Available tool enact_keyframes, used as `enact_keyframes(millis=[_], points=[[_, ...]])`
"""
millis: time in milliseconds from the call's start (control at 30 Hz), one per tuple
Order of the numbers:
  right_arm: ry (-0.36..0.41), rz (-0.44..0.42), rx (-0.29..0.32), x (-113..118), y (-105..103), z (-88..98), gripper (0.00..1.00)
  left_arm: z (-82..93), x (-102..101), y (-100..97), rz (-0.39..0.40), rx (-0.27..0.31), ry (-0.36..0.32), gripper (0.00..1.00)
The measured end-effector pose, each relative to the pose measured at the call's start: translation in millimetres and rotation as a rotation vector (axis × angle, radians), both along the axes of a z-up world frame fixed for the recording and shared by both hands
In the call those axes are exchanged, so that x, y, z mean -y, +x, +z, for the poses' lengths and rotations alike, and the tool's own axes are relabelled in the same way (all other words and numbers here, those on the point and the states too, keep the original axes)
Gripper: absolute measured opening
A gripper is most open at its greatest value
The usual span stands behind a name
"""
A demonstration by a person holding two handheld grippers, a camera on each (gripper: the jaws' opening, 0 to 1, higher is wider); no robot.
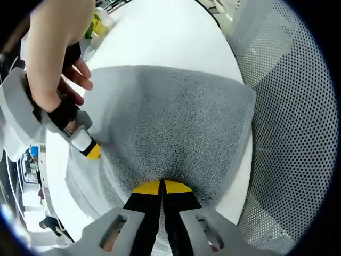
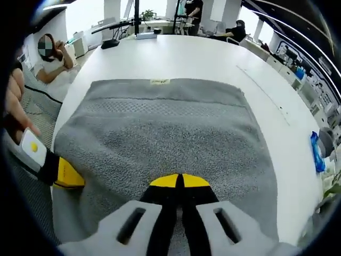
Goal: Fold the towel on the table until its edges align and the towel forms a compact rectangular stack.
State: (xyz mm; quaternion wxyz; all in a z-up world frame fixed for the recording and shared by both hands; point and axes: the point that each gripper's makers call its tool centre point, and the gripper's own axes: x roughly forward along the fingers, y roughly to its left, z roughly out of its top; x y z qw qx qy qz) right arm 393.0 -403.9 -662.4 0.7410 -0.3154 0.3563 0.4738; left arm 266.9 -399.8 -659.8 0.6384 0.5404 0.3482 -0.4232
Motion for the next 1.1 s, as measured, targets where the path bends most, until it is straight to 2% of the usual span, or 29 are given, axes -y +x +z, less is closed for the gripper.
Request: enact_keyframes(millis=[167,333,500,800,900,1100], points=[[-0.084,0.050,0.060,1,1,-0.9,0.00,0.3,-5,1.6,0.046,-0.019,-0.024,0.01],[-0.140,0.065,0.089,2,3,-1.6,0.00,0.2,-7,1.7,0.108,-0.055,-0.083,0.01],[-0.143,0.057,0.085,4,5,-1.4,0.00,0.1,-10,2.5,0.183,-0.108,-0.161,0.01],[-0.106,0.009,0.053,5,6,-1.2,0.00,0.4,-23,3.6,0.306,-0.187,-0.247,0.01],[-0.089,-0.010,0.051,6,6,-0.8,0.00,-0.2,-30,6.2,0.287,-0.161,-0.212,0.00],[-0.035,-0.060,0.030,7,6,-0.6,0.00,-1.0,-43,11.6,0.297,-0.124,-0.155,0.00]])
